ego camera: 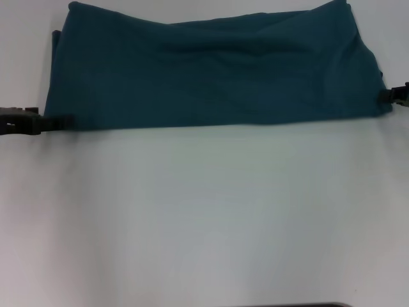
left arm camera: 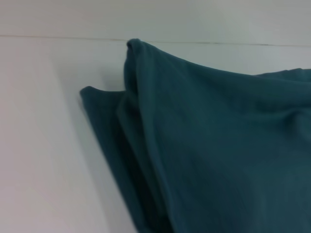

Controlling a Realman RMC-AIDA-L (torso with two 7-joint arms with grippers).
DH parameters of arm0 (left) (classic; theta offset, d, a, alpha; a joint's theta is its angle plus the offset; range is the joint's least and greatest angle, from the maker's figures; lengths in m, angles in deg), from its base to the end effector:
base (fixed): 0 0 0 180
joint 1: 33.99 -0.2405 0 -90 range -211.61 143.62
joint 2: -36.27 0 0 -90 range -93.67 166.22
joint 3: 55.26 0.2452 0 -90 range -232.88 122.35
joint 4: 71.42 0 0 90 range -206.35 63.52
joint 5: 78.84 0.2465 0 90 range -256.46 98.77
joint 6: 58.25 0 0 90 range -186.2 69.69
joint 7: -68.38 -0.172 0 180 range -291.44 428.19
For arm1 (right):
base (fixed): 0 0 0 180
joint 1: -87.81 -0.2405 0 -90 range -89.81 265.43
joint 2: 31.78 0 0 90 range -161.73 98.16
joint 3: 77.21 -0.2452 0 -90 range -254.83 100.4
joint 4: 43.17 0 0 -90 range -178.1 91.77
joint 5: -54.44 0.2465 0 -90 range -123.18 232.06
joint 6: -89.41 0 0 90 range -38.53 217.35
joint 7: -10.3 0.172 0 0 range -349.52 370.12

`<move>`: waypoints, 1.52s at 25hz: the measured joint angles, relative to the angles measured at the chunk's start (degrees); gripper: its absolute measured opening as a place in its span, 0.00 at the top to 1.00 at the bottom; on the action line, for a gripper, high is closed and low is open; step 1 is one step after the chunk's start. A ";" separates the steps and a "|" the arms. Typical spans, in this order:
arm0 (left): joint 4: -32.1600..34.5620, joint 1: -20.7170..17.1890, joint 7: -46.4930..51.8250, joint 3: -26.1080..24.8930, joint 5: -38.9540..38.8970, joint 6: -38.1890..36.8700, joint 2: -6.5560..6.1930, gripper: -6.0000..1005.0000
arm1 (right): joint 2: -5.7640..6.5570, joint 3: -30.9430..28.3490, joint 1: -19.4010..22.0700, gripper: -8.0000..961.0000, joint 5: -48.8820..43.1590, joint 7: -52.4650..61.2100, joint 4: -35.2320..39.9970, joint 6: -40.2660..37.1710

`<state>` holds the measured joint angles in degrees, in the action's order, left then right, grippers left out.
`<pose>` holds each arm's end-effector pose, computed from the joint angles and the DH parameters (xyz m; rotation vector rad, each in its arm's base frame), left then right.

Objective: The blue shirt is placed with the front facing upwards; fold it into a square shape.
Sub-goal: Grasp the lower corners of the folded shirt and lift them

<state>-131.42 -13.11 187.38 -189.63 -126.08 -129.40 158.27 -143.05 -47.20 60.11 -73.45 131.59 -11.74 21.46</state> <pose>-0.3366 0.3757 0.0297 -2.2266 -1.2531 -0.1952 0.3962 0.3755 0.0416 -1.9351 1.6767 0.4649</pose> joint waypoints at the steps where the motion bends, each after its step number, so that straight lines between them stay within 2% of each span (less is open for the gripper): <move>1: 0.04 0.11 0.00 0.09 0.01 -0.27 0.00 0.22 | 0.00 -0.01 0.02 0.96 0.01 0.00 0.05 0.00; 16: 0.24 1.76 0.28 0.42 1.54 -0.37 0.43 0.23 | -0.01 0.03 0.15 0.94 0.02 -0.06 0.21 -0.29; 22: 0.87 2.13 0.37 0.43 2.97 0.01 0.14 0.24 | -0.01 -0.13 0.18 0.94 0.01 -0.09 0.22 -0.37; 27: 2.75 3.59 1.38 -0.05 5.68 2.25 0.09 0.46 | -0.01 -0.14 0.19 0.93 0.04 -0.09 0.23 -0.46; 36: 3.29 4.12 1.49 -0.10 5.88 2.57 -0.21 0.69 | -0.01 -0.14 0.28 0.92 0.10 -0.15 0.30 -0.52; 38: 3.35 4.16 1.49 0.02 5.91 2.69 -0.22 0.78 | -0.01 -0.14 0.28 0.92 0.10 -0.16 0.30 -0.52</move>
<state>-128.07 -8.96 188.87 -189.61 -120.17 -126.71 158.04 -143.05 -47.33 60.39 -73.35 131.43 -11.44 20.94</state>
